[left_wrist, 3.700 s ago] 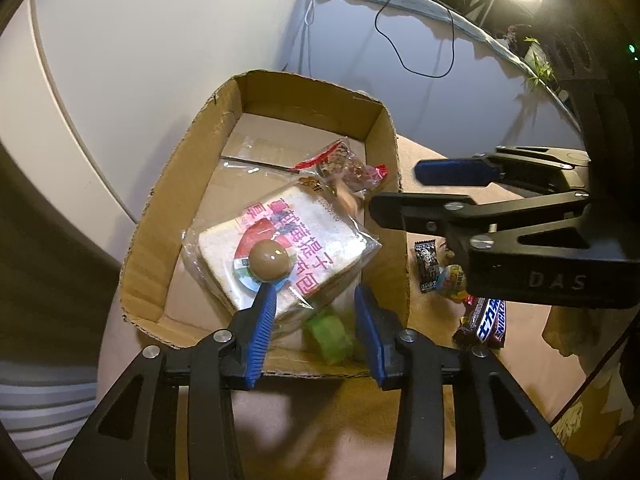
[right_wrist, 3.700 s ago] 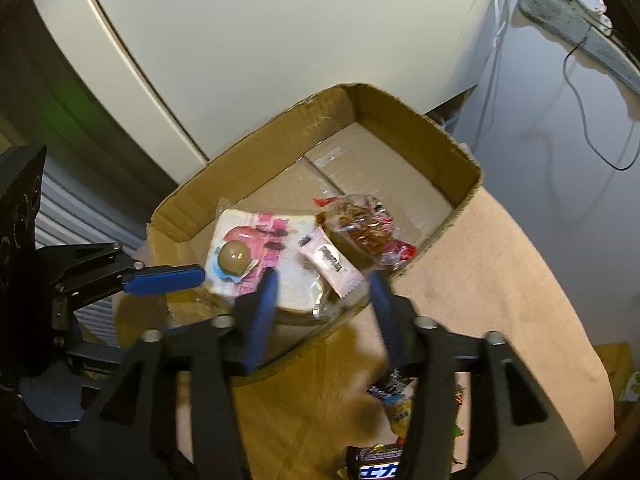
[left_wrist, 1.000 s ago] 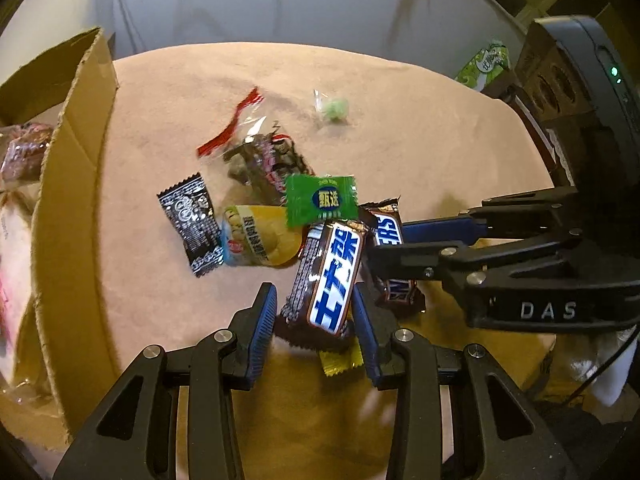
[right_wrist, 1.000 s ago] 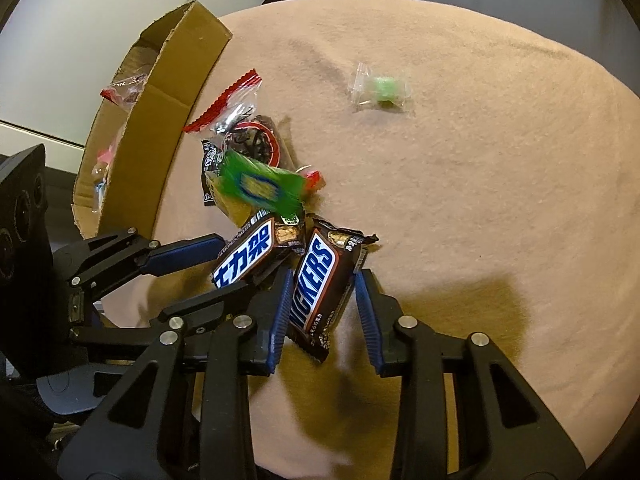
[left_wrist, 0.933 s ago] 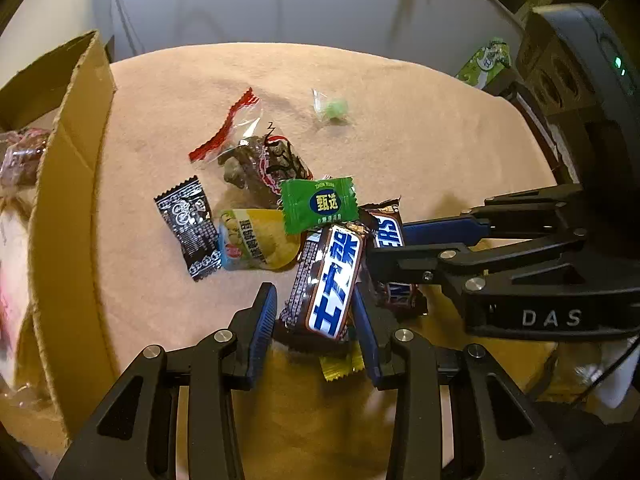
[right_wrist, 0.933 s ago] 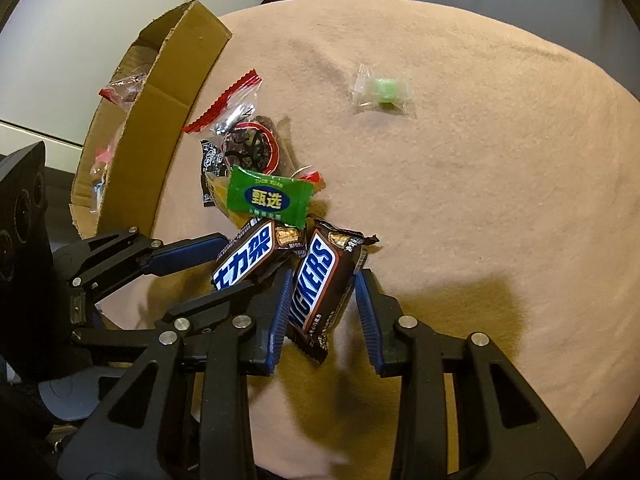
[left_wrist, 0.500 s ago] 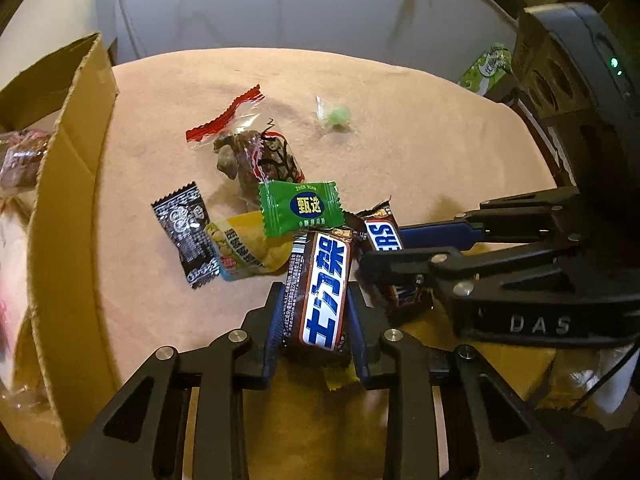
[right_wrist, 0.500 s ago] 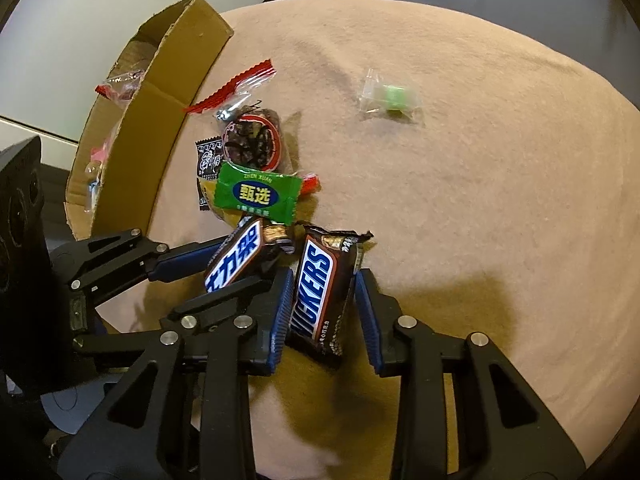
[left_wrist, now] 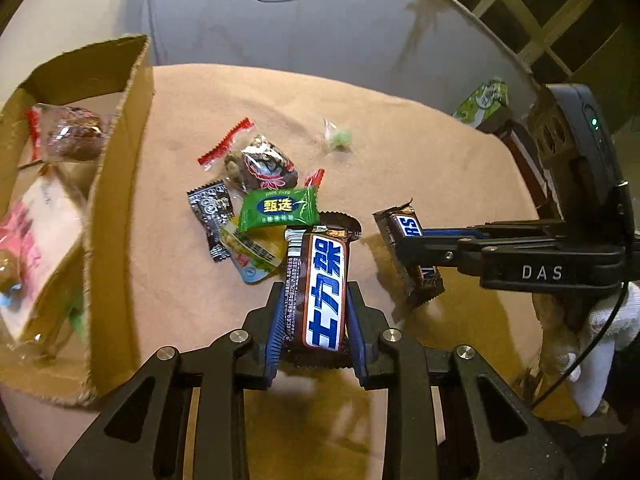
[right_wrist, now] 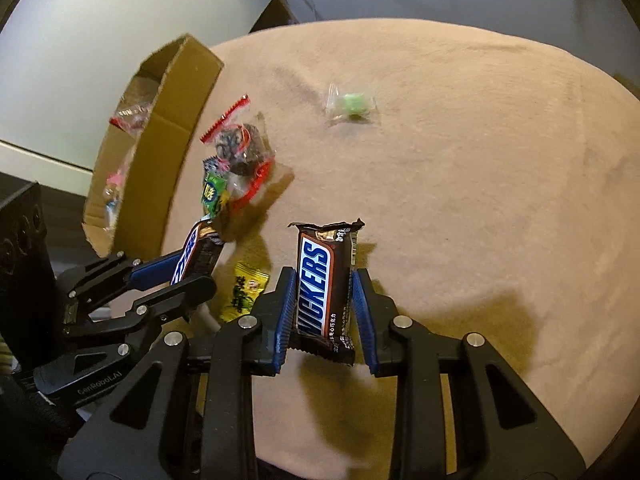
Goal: Organize snacks
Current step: 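Carry both chocolate bars over the cardboard box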
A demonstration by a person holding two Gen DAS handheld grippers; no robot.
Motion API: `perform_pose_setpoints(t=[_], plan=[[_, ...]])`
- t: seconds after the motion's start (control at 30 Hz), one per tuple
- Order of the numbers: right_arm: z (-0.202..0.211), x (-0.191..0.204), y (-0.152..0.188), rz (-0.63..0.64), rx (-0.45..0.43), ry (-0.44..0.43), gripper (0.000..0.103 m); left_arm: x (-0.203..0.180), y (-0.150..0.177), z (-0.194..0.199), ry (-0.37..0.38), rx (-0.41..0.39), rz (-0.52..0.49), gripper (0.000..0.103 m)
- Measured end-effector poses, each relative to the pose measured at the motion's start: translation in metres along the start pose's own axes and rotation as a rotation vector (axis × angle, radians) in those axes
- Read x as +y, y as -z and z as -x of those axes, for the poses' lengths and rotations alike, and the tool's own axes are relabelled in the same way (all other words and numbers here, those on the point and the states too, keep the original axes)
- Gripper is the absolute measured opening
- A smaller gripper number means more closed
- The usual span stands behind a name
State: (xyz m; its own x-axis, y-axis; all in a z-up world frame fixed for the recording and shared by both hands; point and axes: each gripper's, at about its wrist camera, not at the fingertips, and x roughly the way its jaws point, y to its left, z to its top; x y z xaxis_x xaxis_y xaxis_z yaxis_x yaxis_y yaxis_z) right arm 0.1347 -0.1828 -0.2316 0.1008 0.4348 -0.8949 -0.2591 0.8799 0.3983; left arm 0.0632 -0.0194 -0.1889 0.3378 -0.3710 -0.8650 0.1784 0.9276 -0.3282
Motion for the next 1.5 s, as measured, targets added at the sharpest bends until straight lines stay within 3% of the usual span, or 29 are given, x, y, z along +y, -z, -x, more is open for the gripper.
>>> perform_pose_setpoints(t=[0.3,0.67,1.2,1.5], plan=[[0.024,0.019,-0.010,0.025,-0.062,-0.027,0.030,0.018,0.001,0.040,-0.002,-0.079,0.035,0.027],[0.037,0.064,-0.045,0.145,-0.095,-0.051,0.030,0.067,-0.005,0.080,-0.100,-0.171,0.117,0.027],[0.008,0.139,-0.107,0.278,-0.086,-0.075,0.030,0.123,-0.017,0.092,-0.279,-0.223,0.202,0.027],[-0.013,0.169,-0.132,0.327,-0.062,-0.065,0.030,0.137,-0.025,0.088,-0.318,-0.220,0.216,0.027]])
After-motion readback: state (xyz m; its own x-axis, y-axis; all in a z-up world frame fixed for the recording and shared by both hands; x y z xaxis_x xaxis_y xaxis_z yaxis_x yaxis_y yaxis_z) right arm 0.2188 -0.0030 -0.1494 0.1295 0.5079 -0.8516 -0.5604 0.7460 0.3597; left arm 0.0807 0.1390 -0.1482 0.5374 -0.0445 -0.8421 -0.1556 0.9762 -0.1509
